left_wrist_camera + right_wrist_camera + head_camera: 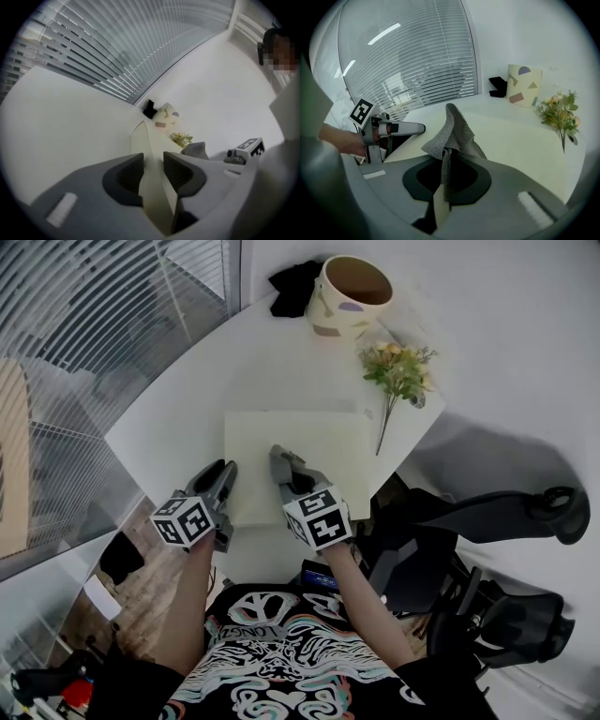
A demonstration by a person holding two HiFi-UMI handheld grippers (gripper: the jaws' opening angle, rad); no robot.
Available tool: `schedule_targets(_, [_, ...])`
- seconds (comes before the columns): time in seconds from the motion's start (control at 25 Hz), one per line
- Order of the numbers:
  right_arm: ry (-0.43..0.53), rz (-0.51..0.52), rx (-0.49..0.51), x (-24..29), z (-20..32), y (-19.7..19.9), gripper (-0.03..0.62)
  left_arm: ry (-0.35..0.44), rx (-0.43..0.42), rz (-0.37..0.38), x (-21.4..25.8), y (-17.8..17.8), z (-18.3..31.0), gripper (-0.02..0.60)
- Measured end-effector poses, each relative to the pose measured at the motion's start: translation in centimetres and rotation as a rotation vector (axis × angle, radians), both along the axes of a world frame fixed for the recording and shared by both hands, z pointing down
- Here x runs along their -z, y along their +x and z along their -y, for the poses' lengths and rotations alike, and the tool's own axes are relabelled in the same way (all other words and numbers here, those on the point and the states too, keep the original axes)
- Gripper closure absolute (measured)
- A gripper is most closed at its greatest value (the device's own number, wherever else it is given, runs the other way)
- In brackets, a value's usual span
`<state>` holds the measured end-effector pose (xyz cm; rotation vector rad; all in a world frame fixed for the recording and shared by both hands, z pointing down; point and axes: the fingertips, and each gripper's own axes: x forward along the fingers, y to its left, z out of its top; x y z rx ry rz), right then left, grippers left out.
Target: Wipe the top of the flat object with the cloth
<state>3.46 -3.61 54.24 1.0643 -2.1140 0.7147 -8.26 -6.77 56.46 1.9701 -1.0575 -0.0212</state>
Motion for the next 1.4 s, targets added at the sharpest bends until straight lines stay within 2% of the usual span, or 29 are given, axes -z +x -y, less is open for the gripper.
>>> schedule_targets(0.64, [-0.020, 0.020, 0.097, 0.1, -0.7, -3.7, 0.582, 0.000, -0.001, -0.002, 0.1, 0.0, 0.0, 0.394])
schedule_targets(1.4, [-0.017, 0.028, 0.166, 0.2, 0.7, -5.8, 0.581, 0.003, -0.006, 0.003, 0.1, 0.0, -0.1, 0.394])
